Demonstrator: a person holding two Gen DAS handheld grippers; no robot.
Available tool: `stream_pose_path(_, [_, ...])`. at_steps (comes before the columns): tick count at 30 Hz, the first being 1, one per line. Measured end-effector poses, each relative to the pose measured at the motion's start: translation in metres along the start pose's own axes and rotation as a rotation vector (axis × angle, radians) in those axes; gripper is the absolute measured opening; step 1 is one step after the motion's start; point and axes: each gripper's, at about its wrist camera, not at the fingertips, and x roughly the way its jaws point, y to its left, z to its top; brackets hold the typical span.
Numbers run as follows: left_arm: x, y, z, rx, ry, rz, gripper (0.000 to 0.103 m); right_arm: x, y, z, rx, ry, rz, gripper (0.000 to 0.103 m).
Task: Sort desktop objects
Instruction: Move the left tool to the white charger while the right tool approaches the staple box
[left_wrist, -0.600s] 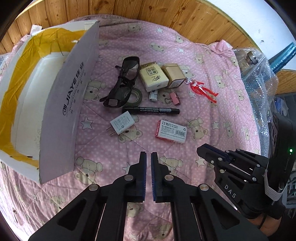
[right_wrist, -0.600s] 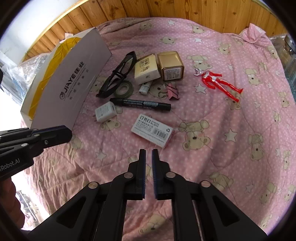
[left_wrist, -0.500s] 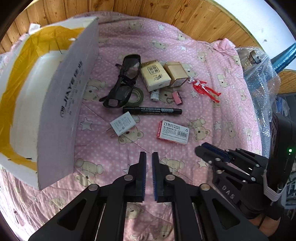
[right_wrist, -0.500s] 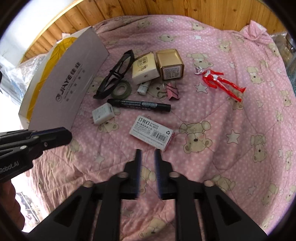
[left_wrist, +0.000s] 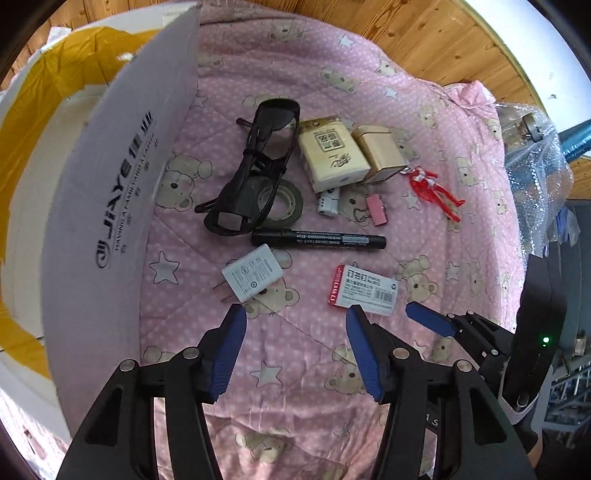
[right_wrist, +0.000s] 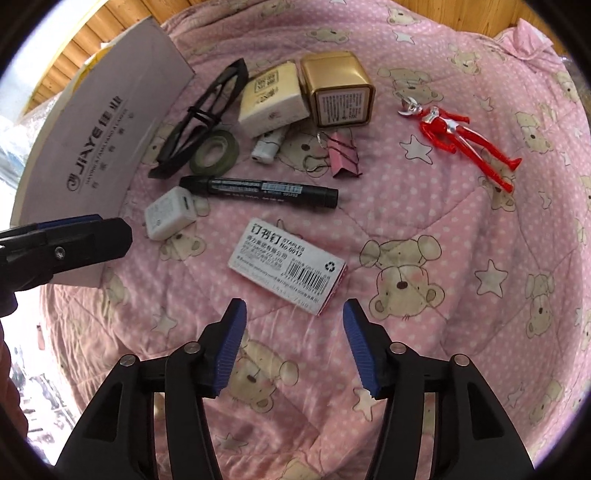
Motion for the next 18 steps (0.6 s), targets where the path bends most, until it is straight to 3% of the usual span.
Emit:
stream_pose_path(6, [0.021,0.014,0.011,-0.030,0.031,0.012,0.060,0.023,-0.002,0.007,-0.012,0.033,-0.015,0.060])
stream_pose_path(9, [0.031,0.032,0.022,-0.082,0.035,-0.003,0.060,0.028,0.005,0.009,-0.058,0.005,-0.032,0.070])
stream_pose_path(12, [0.043,0.047,0.033,-0.114,0.056,-0.012,0.060,0.030,0.013,0.009,-0.106,-0.020,-0.060,0.071])
stream_pose_path(15, [0.055,0.051,0.040,-0.113,0.069,0.005,0.063,0.029,0.011,0.008,-0.117,-0.042,-0.071,0.061])
stream_pose_path(18, [0.061,0.043,0.040,-0.069,0.060,0.041,0.066,0.025,0.003,0.007,-0.110,-0.045,-0.084,0.034])
